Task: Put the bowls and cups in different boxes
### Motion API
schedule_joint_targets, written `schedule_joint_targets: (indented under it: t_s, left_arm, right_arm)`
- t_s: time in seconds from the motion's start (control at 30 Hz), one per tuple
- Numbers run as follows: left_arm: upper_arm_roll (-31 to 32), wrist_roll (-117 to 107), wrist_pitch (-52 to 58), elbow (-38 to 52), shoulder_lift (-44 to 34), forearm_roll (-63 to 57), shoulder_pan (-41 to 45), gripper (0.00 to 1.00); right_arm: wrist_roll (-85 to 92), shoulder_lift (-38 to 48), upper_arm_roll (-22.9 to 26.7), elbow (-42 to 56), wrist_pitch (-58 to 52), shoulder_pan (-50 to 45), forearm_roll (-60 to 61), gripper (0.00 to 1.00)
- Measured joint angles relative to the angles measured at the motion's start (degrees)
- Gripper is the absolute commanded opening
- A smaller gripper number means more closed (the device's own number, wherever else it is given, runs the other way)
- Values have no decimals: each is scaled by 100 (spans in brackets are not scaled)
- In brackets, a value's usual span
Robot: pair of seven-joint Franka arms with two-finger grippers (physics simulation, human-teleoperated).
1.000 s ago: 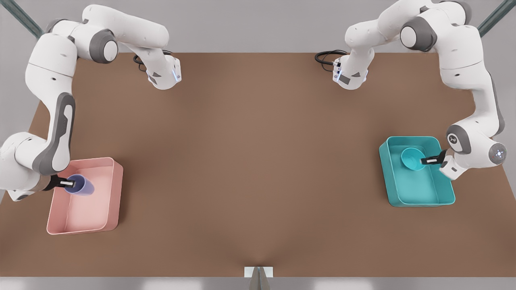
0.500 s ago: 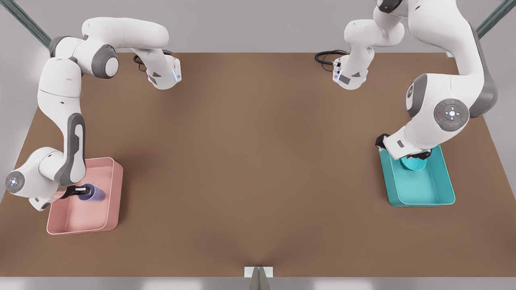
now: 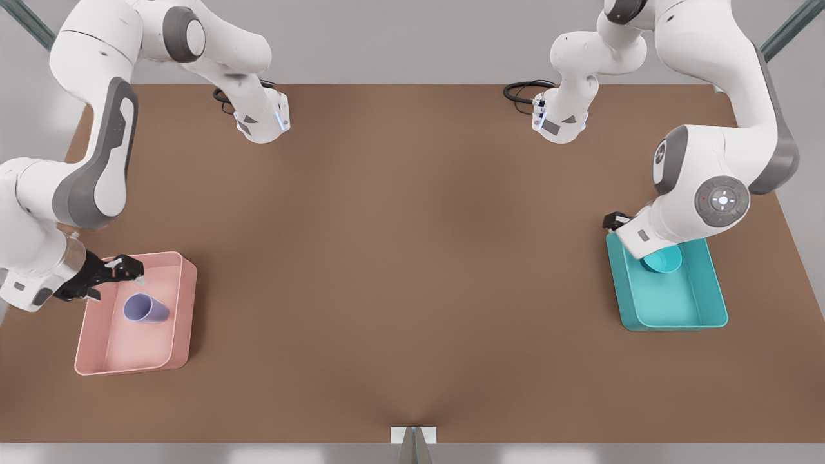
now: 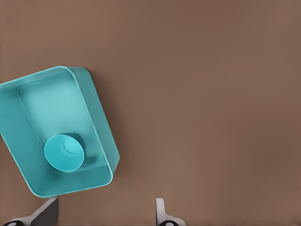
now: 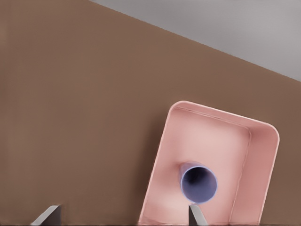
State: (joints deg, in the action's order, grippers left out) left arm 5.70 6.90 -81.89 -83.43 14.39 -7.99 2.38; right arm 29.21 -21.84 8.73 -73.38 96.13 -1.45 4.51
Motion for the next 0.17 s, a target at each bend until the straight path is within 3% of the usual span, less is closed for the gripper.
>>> schedule_joint_targets:
  t_s: [0.17]
  left_arm:
    - [1,-80,32,0,-1,2,-1,100]
  right_arm:
    - [-524,1002,-4,-747,-971,-227,-307,100]
